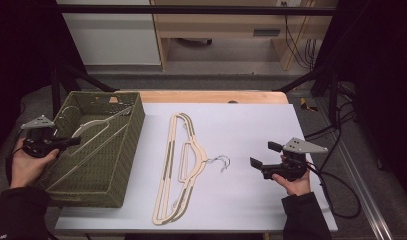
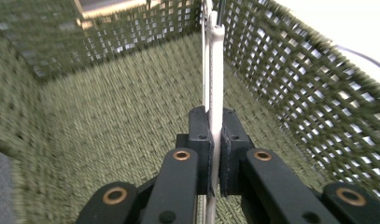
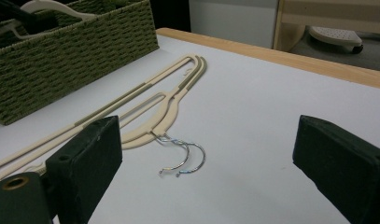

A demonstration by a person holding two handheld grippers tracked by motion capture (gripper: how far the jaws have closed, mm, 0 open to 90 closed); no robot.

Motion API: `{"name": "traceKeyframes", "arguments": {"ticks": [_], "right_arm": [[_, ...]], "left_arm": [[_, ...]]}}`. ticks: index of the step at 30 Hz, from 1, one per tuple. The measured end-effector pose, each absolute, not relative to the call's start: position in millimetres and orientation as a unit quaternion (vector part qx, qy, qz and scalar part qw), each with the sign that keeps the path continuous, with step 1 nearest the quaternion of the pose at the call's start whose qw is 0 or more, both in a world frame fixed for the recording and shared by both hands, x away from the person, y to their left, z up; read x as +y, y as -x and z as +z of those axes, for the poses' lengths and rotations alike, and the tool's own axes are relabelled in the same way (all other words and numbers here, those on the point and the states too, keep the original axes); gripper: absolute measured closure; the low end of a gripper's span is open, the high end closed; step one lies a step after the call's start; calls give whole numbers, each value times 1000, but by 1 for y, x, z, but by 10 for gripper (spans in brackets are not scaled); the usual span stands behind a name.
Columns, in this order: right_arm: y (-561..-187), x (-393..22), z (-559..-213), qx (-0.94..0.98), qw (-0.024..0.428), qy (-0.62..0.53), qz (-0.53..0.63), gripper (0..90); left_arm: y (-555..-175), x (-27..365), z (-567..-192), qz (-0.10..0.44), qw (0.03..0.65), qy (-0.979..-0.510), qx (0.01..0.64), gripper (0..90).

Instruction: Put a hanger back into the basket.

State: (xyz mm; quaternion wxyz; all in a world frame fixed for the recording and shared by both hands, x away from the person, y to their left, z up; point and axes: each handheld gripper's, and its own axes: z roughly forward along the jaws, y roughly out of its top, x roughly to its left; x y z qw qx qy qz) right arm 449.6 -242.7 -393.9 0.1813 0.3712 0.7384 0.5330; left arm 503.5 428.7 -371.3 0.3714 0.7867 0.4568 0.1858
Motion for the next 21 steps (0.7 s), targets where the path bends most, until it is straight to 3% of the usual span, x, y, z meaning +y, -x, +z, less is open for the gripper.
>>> {"name": "traceKeyframes", "arguments": {"ticks": [11,21], "right_arm": [[-451,-241,-395,743,179,-369,529,87],[-451,-240,-396,742,179,-370,530,87]], "left_arm": [[-508,437,-387,212,338,-757,517,825],[-512,449,-391,230,287,-723,585,736]]}}
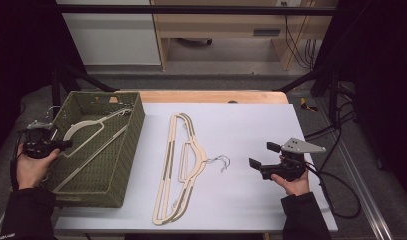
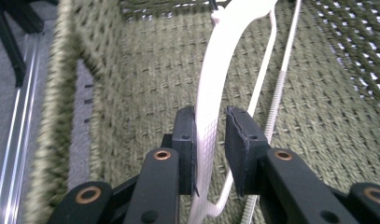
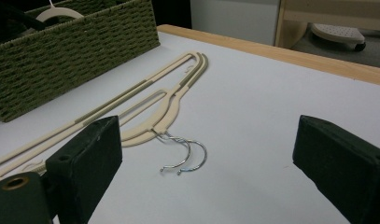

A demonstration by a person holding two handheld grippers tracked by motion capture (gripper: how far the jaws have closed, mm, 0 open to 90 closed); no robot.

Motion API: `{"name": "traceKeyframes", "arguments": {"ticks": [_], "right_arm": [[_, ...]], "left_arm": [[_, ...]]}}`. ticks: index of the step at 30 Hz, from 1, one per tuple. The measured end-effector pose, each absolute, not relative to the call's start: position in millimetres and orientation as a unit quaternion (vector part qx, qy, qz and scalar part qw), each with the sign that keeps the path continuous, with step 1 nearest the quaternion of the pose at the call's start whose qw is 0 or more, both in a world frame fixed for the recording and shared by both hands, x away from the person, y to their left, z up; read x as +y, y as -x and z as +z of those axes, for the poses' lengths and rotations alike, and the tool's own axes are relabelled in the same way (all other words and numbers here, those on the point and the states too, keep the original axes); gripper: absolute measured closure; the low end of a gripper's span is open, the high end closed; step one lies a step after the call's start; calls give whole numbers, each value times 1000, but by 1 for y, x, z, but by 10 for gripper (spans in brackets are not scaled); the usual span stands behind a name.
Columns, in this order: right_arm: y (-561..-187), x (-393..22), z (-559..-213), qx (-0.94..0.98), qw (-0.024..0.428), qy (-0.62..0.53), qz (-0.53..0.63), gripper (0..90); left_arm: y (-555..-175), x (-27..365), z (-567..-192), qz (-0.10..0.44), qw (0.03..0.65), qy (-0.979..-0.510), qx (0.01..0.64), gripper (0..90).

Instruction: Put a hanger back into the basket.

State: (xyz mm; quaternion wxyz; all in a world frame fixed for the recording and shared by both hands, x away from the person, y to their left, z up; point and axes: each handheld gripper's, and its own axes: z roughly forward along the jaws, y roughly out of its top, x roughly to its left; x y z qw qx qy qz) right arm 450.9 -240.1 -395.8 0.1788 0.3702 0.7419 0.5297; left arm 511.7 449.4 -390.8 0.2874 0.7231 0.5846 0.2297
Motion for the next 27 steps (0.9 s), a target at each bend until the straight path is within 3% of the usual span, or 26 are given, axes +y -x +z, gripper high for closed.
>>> {"name": "traceKeyframes", "arguments": {"ticks": [12,18,27], "right_arm": [[-451,-239,-397,745,177,-369,527,87],[-451,-240,-396,745,177,-369,527,86],[-450,-241,-395,743,178,-367,530,85]], "left_arm": [[-518,454,-401,195,241,-719,622,633],[-516,453,-398,199,254,-718,617,597],[-501,449,-369,260,308,-698,592,366]]}}
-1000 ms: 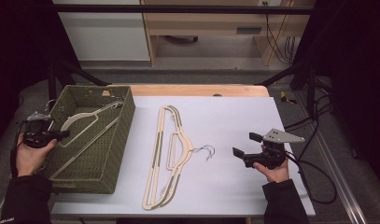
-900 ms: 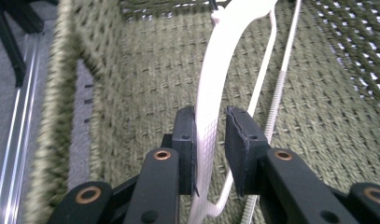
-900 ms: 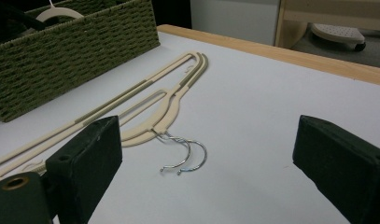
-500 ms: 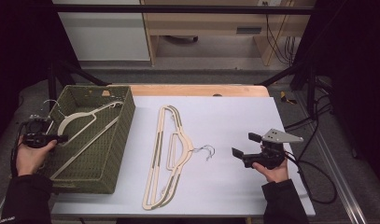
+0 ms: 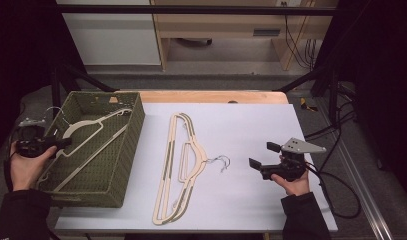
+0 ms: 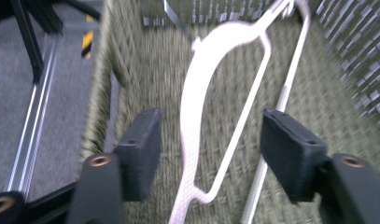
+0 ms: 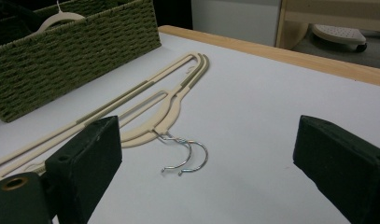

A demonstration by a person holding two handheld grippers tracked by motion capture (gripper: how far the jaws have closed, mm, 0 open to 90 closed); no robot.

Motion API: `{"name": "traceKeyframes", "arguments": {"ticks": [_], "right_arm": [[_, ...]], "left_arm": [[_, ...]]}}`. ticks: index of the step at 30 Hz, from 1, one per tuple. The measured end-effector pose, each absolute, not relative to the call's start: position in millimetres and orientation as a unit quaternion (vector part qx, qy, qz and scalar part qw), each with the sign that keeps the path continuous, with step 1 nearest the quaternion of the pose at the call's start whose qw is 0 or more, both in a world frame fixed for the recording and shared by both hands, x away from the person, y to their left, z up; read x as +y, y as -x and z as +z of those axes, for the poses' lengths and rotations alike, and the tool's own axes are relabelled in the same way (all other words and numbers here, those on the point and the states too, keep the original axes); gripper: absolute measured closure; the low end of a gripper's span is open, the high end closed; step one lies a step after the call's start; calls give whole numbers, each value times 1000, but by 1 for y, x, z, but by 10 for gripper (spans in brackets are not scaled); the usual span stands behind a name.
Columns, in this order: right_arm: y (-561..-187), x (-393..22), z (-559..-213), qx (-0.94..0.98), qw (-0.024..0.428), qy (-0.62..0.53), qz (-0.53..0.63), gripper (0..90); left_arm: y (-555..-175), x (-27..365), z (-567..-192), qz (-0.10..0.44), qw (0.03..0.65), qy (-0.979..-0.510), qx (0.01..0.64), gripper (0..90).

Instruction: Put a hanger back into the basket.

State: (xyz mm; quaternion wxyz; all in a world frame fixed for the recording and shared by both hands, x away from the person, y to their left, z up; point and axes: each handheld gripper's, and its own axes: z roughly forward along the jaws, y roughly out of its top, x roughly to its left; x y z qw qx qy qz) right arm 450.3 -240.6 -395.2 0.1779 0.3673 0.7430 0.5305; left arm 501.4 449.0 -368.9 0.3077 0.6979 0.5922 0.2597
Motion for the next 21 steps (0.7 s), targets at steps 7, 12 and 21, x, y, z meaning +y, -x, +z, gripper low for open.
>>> {"name": "traceKeyframes", "arguments": {"ticks": [7,12,21], "right_arm": [[-450,-238,-395,742,182,-367,531,82],[-451,-235,-396,747,182,-357,531,83],[-451,-228,-396,751,185,-346,530,93]], "left_arm": [[-472,419,-336,297,397,-691,526,190],[-450,378,-319,302,454,-702,458,123],[-422,289,-320,270,510,-726,374,79]]}}
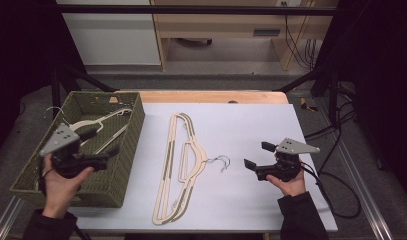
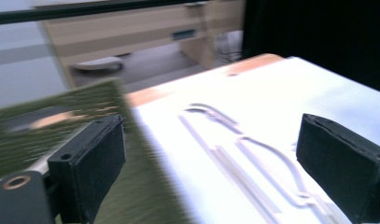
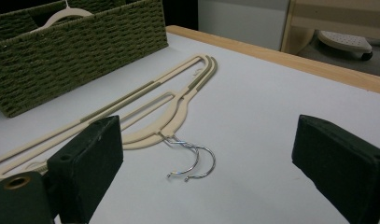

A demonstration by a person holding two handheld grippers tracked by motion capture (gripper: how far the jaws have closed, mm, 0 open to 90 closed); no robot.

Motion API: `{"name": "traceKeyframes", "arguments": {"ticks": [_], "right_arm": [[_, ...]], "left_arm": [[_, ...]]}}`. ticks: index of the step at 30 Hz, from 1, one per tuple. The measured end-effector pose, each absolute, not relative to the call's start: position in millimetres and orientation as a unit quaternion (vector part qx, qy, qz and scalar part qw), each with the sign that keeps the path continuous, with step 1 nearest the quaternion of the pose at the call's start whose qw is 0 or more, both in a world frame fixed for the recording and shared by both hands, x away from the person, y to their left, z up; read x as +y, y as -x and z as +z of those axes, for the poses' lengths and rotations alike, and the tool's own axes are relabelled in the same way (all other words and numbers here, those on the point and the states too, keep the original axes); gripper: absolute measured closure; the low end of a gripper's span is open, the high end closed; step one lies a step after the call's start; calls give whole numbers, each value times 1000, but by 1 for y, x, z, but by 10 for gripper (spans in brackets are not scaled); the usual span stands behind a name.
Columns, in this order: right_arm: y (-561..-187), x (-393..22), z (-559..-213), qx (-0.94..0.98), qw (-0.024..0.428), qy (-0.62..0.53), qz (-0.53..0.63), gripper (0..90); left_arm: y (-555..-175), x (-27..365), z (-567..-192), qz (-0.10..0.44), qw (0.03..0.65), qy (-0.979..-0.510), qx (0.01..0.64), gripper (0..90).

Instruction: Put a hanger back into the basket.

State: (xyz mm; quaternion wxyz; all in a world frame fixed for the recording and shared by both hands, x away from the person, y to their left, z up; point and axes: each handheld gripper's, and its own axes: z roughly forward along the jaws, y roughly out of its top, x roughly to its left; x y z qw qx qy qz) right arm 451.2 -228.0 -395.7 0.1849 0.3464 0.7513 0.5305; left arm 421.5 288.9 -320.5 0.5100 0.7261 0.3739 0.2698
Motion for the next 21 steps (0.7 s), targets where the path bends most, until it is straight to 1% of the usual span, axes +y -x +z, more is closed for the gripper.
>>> {"name": "traceKeyframes", "arguments": {"ticks": [4,7,10,17,21], "right_arm": [[-452,-224,-397,753,182,-343,532,96],[-452,-220,-398,756,179,-341,529,96],[-453,-218,-399,759,178,-336,529,96],[-454,-216,-402,763,177,-336,522,94],[-454,-215,-403,766,175,-336,519,92]], "left_arm": [[-418,253,-337,248,512,-743,352,77],[-417,232,-353,228,513,-750,351,77],[-419,211,-374,211,498,-764,352,79],[-421,189,-403,189,470,-786,356,90],[-421,180,-419,178,457,-795,357,115]]}}
